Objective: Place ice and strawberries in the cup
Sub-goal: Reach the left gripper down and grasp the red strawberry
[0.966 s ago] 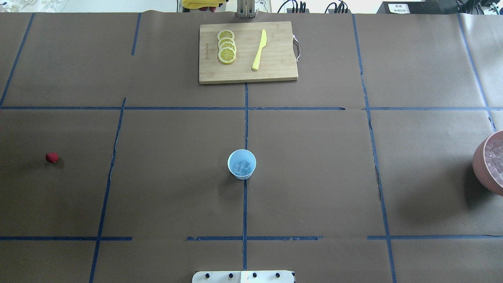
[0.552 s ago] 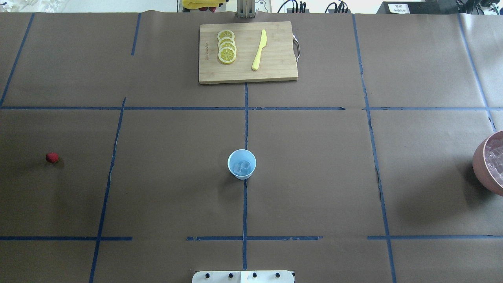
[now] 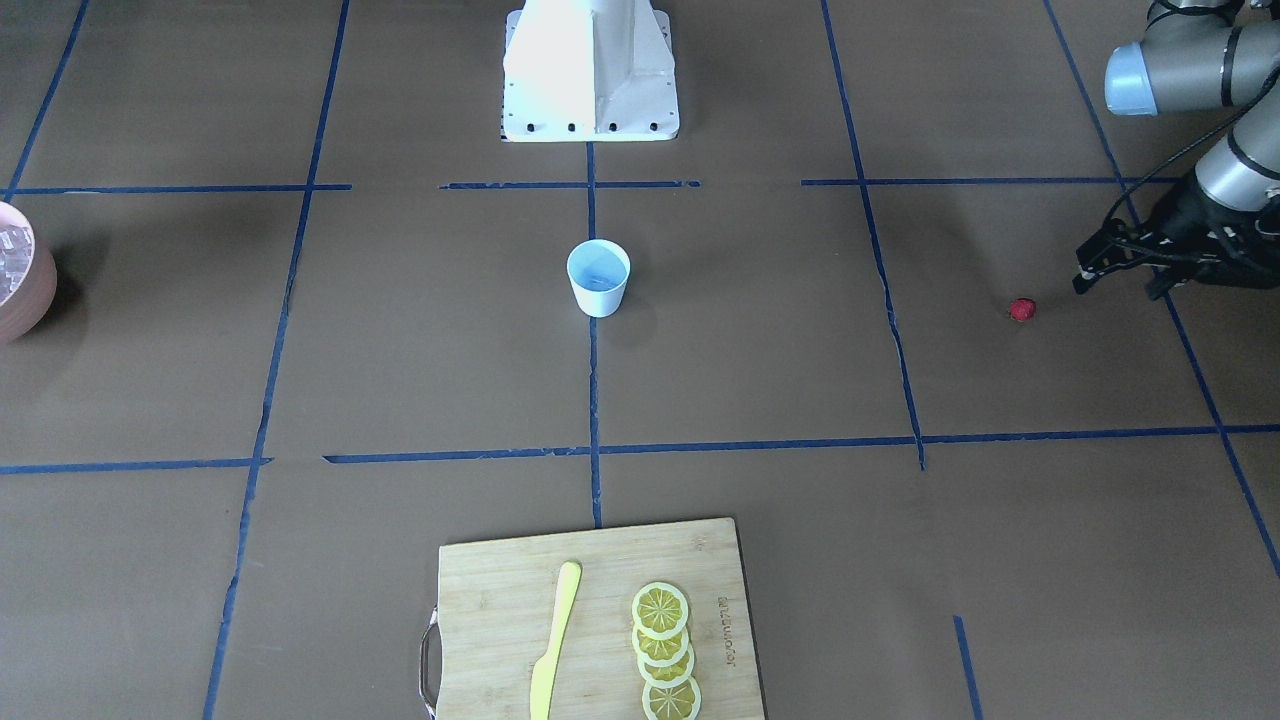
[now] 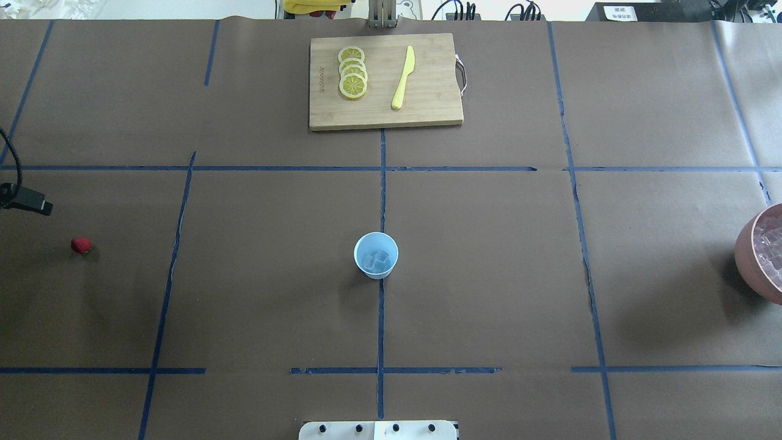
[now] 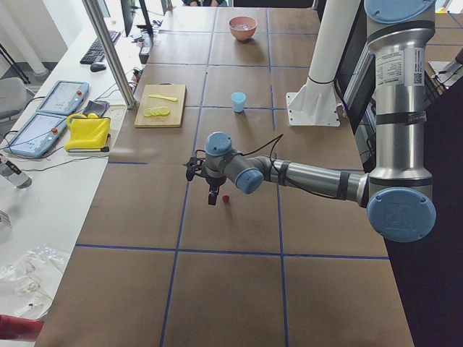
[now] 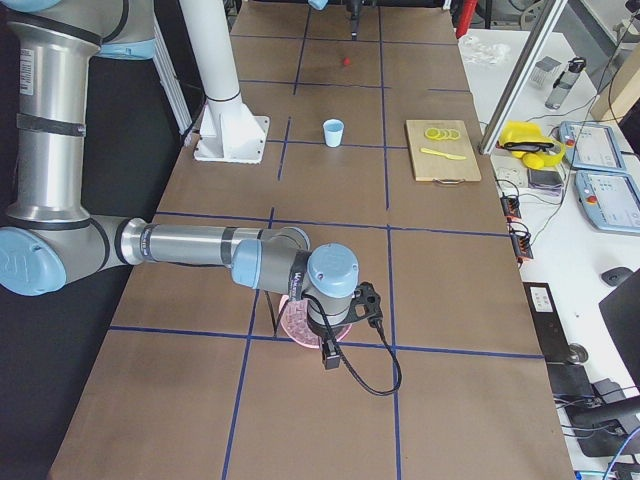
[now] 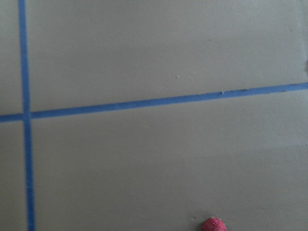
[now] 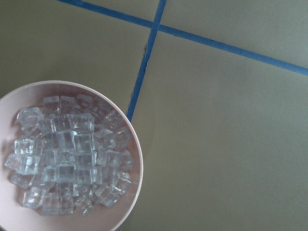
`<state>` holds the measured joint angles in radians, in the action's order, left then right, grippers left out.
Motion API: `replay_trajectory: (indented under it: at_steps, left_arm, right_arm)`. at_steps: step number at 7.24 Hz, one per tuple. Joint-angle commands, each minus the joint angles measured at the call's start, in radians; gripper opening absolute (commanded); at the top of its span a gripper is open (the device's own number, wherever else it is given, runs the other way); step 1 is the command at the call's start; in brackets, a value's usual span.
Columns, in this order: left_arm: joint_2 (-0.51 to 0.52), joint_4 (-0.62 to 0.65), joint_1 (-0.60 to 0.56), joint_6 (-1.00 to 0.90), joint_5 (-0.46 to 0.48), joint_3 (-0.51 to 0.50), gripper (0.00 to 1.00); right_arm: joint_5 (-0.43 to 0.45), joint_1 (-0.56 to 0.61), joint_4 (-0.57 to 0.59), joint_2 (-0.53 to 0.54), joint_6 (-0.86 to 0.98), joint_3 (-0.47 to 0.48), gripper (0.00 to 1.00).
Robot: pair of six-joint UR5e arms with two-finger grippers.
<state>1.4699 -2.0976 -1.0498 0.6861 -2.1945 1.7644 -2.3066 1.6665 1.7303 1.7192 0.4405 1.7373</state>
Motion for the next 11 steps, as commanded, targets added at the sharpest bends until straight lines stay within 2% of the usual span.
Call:
replay_trajectory:
  at_steps: [1,2,4,6,7,8,9,10,11]
  left_arm:
    - [-0.003,-0.045,0.114,0.093,0.067,-0.016,1.00]
    - [-0.003,-0.077,0.140,0.105,0.105,-0.041,1.00]
    - [0.010,-0.162,0.186,0.151,0.114,-0.101,1.00]
    - [0.010,-0.162,0.195,0.154,0.113,-0.103,0.99]
    - [0.010,-0.162,0.195,0.153,0.113,-0.105,0.95]
    - [0.010,-0.162,0.195,0.154,0.114,-0.112,0.83]
    - [0.010,-0.159,0.195,0.154,0.113,-0.114,0.47]
    - [0.010,-0.157,0.195,0.153,0.114,-0.114,0.24]
    - [0.009,-0.156,0.195,0.150,0.113,-0.114,0.07]
  right_arm:
    - [0.001,0.001,0.000,0.000,0.001,-0.001,0.99]
    - [0.001,0.001,0.000,0.000,0.001,-0.002,0.99]
    - [0.003,-0.001,0.000,0.000,0.001,-0.001,0.99]
    - [0.003,-0.001,0.000,0.000,0.003,-0.002,0.99]
    - [0.003,-0.001,0.000,0.002,0.003,-0.001,0.99]
    - [0.003,0.001,0.000,0.002,0.004,-0.001,0.99]
    - [0.003,-0.001,0.000,0.002,0.003,-0.001,0.99]
    - [0.003,-0.001,0.000,0.002,0.003,-0.001,0.99]
    - [0.003,-0.001,0.000,0.002,0.003,0.001,0.99]
